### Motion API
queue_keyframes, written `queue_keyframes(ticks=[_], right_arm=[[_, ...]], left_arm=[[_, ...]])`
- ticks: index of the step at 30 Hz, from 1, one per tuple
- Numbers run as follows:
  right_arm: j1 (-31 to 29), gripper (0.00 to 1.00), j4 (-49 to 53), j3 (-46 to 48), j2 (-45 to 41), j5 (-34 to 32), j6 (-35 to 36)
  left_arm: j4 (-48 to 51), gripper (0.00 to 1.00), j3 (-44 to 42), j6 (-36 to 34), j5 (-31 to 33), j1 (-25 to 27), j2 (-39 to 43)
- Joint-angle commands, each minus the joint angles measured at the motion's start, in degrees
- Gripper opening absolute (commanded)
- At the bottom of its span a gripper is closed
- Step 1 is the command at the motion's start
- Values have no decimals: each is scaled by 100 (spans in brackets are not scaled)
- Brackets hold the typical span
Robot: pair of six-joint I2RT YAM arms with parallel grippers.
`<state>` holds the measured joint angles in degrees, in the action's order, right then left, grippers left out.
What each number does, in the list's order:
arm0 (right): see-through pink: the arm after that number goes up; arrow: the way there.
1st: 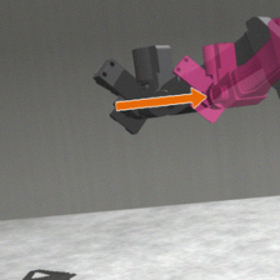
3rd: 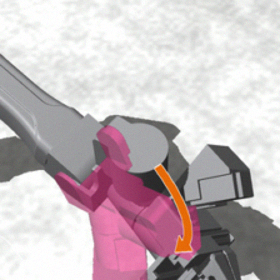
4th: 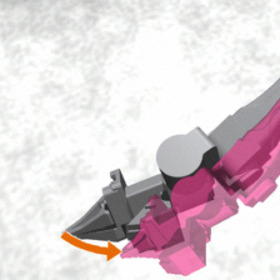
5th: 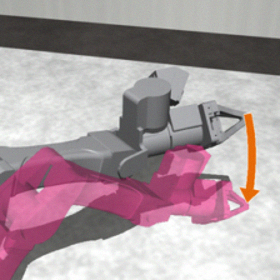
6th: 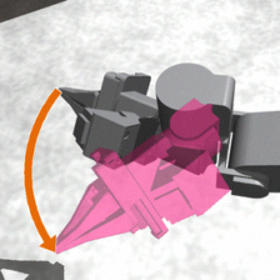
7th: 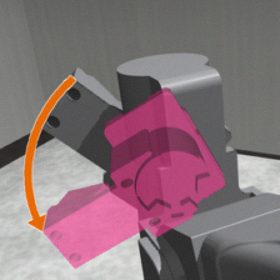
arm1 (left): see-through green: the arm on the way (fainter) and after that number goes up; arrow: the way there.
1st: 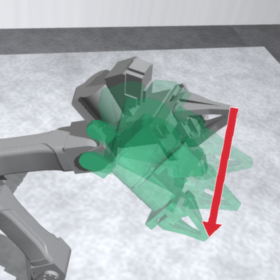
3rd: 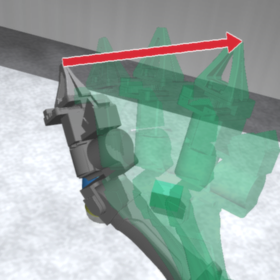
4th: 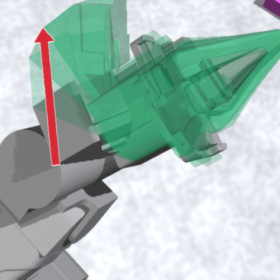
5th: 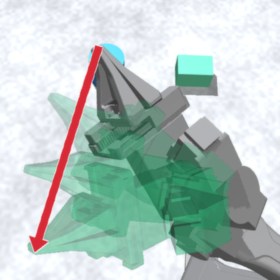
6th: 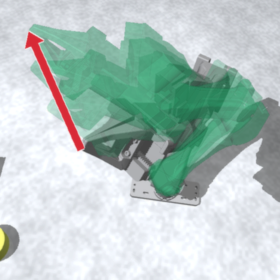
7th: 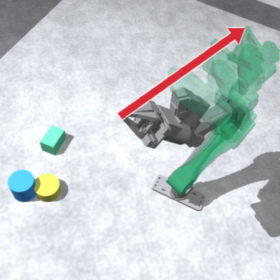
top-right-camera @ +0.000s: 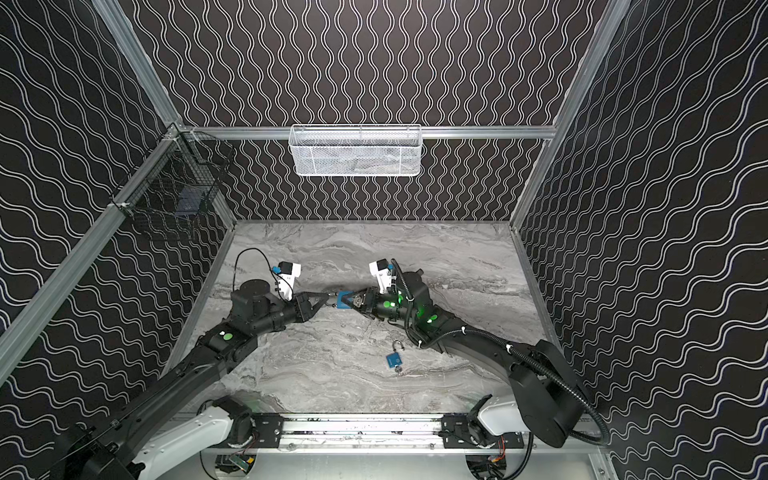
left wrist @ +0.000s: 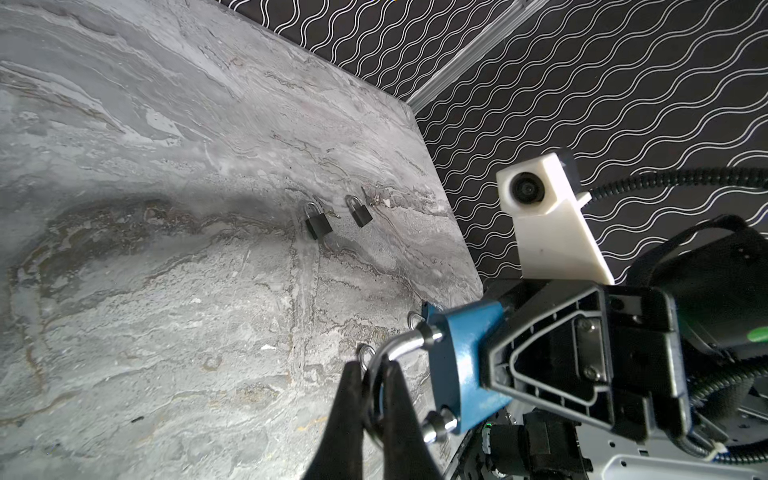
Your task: Lock with the key
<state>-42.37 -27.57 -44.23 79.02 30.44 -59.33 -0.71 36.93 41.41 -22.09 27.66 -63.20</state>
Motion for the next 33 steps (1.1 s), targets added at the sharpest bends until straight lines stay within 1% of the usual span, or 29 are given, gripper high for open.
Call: queue_keyframes(ticks=[1,5,9,13,17,20,29,33], right_arm=[[-13,0,-483,19,-30,117,-59],[-13,0,-537,-3,-14,187,-235],[-14,0,-251,-72,-46,134,-137],[-12,0,-249,-92,10,145,-291],[-19,0,-137,-143,22,103,-132],[-30,0,-272,-139,88,128,-126],[-201,0,-271,-435,491,177,70],[-199,0,-388,-416,586,217,53]], left_arm=[[-10,0,86,-252,-644,64,-42],[-15,0,71,-216,-490,62,-21],[-89,0,69,-193,-484,66,-52],[-93,0,41,-192,-371,71,-6],[-309,0,26,-58,-615,72,-60],[-522,0,7,134,-858,71,-97],[-1361,0,-146,698,-1431,133,-5],[-1206,0,-82,645,-1411,174,113]])
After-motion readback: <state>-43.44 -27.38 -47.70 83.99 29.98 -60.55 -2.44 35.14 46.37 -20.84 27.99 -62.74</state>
